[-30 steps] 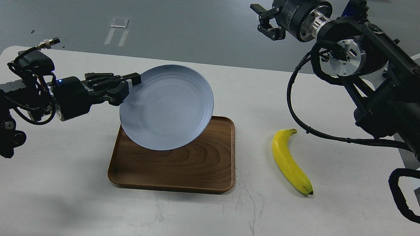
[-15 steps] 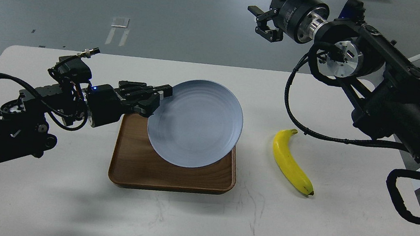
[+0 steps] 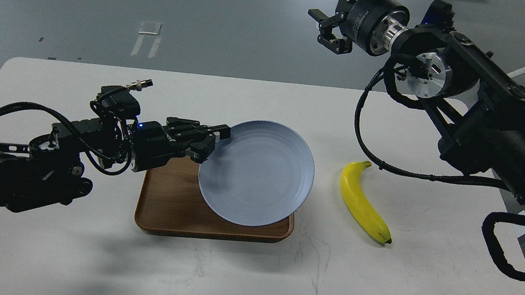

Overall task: Place banana on plate with both arms
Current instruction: 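Lower the blue plate flat onto the wooden tray with the left gripper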

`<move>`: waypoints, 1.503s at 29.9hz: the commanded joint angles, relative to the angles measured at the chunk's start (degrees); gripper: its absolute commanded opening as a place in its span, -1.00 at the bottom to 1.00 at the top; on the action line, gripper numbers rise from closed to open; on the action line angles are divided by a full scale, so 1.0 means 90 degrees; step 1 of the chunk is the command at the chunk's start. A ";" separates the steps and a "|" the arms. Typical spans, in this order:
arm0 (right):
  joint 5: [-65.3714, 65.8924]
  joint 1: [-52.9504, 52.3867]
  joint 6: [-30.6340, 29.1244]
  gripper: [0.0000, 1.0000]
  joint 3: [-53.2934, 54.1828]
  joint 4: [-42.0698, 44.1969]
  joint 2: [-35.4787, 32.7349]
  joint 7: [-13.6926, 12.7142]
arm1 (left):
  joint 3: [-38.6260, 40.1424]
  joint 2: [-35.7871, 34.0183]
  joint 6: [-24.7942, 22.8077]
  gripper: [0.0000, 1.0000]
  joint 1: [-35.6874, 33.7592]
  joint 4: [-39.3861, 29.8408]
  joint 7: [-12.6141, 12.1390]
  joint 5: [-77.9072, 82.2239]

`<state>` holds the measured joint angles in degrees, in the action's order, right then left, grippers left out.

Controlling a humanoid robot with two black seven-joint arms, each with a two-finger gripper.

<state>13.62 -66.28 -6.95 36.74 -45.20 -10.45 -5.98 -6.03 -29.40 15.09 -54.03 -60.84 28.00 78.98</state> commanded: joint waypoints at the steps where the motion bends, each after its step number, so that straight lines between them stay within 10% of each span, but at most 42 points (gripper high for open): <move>1: 0.0000 0.0030 0.0000 1.00 0.0009 -0.0007 -0.0011 0.0000 | -0.0071 0.0025 0.0003 -1.00 0.0007 0.0139 0.0000 0.0014; 45: 0.0000 0.0099 0.0010 1.00 0.0088 -0.0026 -0.0001 0.0010 | -0.0501 0.0142 -0.0408 -1.00 0.0125 0.1320 0.0000 0.0014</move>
<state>13.62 -65.31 -6.94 37.53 -45.43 -10.47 -5.90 -10.32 -28.44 11.40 -52.96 -50.19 28.00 79.10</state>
